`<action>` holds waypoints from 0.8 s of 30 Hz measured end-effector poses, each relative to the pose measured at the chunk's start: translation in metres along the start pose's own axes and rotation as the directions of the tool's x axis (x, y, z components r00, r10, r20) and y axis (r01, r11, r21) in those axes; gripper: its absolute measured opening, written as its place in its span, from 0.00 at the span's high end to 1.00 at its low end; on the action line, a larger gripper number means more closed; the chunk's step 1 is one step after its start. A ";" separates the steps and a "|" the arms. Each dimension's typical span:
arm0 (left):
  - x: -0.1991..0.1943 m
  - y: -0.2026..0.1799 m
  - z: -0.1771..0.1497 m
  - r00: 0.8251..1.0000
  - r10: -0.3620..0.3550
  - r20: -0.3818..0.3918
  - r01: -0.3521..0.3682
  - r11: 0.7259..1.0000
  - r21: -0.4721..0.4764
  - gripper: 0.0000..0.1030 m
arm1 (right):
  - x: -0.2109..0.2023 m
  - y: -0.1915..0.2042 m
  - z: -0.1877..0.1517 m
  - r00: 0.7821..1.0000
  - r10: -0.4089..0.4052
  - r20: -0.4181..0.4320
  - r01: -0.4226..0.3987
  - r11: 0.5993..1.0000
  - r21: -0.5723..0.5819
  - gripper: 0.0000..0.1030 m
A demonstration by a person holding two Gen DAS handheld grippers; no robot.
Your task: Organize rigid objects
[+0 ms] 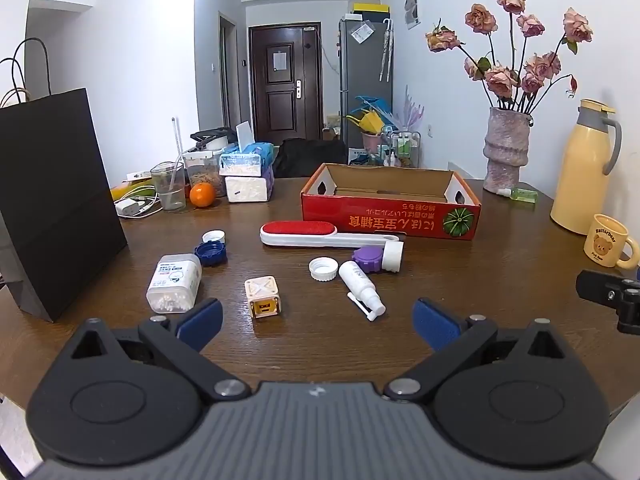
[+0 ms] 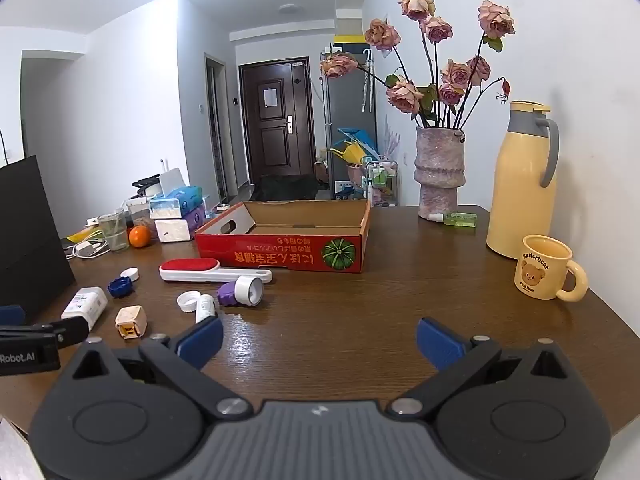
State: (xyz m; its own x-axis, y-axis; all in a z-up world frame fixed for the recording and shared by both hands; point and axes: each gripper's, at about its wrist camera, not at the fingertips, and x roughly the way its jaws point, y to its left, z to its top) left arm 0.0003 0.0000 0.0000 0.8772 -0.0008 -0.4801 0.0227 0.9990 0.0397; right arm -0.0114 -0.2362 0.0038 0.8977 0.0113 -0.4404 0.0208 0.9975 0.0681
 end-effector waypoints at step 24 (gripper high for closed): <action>-0.003 0.000 -0.001 1.000 0.003 0.011 -0.003 1.000 0.000 0.00 | -0.002 0.004 0.004 1.000 0.010 0.003 -0.010 1.000 -0.015 0.00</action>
State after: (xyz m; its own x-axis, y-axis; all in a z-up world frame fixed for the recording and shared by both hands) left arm -0.0025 -0.0001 0.0009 0.8825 0.0018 -0.4703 0.0199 0.9990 0.0411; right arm -0.0114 -0.2322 0.0083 0.8993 0.0215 -0.4367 0.0047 0.9983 0.0588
